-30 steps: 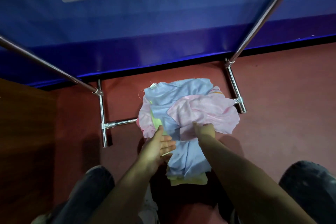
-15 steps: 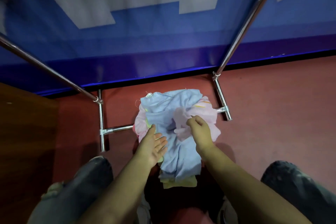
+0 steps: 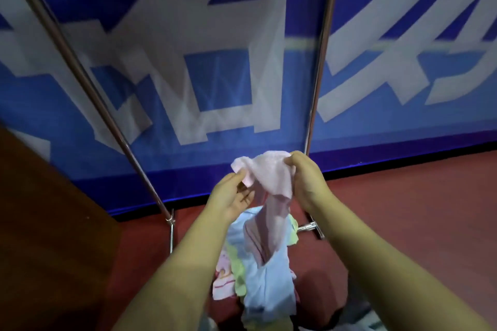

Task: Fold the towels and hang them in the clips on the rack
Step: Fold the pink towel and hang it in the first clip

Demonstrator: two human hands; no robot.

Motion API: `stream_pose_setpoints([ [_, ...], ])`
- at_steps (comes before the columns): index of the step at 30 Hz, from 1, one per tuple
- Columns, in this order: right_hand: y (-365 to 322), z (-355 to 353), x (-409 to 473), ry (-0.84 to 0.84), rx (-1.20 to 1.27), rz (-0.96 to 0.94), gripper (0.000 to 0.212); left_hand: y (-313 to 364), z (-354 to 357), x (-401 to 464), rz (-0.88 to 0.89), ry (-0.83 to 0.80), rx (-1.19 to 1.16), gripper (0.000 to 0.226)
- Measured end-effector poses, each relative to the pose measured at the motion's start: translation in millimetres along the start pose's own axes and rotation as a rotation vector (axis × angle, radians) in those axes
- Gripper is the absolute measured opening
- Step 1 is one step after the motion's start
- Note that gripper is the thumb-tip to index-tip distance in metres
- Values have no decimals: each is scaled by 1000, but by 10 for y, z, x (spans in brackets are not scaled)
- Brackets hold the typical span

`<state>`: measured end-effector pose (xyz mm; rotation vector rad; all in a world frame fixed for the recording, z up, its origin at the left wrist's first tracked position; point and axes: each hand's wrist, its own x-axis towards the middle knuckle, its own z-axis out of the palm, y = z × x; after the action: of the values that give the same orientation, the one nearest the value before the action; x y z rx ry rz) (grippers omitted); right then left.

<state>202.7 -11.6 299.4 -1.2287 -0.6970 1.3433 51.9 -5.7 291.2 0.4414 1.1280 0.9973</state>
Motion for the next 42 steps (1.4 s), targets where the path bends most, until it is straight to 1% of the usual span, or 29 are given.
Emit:
stream_pose_setpoints([
  [2, -209, 64, -135, 16, -38, -17, 26, 282, 84, -279, 91, -18, 73, 9],
  [5, -452, 184, -341, -15, -220, -108, 20, 668, 174, -660, 246, -47, 109, 9],
  [7, -559, 272, -478, -40, -292, -154, 19, 883, 255, -924, 340, -112, 103, 10],
  [9, -677, 363, -605, -71, -359, -184, 13, 1054, 355, -1168, 411, -176, 88, 10],
  [11, -829, 440, -729, -156, -295, -200, 8, 1176, 447, -1365, 456, -219, 89, 12],
  [13, -1009, 489, -850, -294, -209, -255, 13, 1239, 538, -1497, 477, -243, 151, 11],
  [15, -1164, 521, -964, -406, -201, -342, 14, 1265, 616, -1587, 495, -261, 237, 9],
  [16, -1226, 531, -1005, -434, -224, -380, 19, 1273, 642, -1613, 509, -264, 250, 9],
  [18, -1328, 549, -1047, -429, -350, -480, 32, 1301, 689, -1652, 535, -264, 241, 9],
  [19, -1373, 562, -1057, -407, -436, -534, 34, 1324, 712, -1678, 545, -264, 249, 11],
  [22, -1504, 637, -1042, -299, -643, -689, 26, 1403, 721, -1687, 583, -236, 371, 15],
  [24, -1559, 706, -1006, -239, -676, -736, 14, 1459, 681, -1653, 620, -202, 444, 18],
  [25, -1579, 736, -984, -219, -651, -737, 9, 1487, 654, -1635, 645, -188, 452, 21],
  [27, -1606, 795, -953, -211, -544, -707, 11, 1512, 575, -1574, 742, -160, 426, 20],
  [29, -1637, 854, -952, -254, -420, -639, 15, 1500, 492, -1499, 883, -145, 411, 6],
  [30, -1659, 884, -955, -282, -363, -615, 16, 1482, 444, -1449, 933, -164, 437, 14],
  [31, -1688, 913, -976, -314, -303, -593, 16, 1461, 396, -1401, 939, -219, 475, 31],
  [32, -1713, 938, -982, -351, -237, -572, 17, 1449, 362, -1359, 918, -292, 533, 44],
  [33, -1740, 962, -992, -389, -174, -547, 17, 1441, 346, -1339, 884, -348, 601, 50],
  [34, -1762, 972, -985, -412, -135, -533, 16, 1435, 339, -1328, 846, -381, 661, 49],
  [37, -1827, 954, -951, -395, -89, -527, 16, 1414, 328, -1333, 769, -359, 730, 29],
  [42, -1974, 773, -865, -331, 46, -508, 19, 1389, 76, -1211, 678, -358, 841, 25],
])
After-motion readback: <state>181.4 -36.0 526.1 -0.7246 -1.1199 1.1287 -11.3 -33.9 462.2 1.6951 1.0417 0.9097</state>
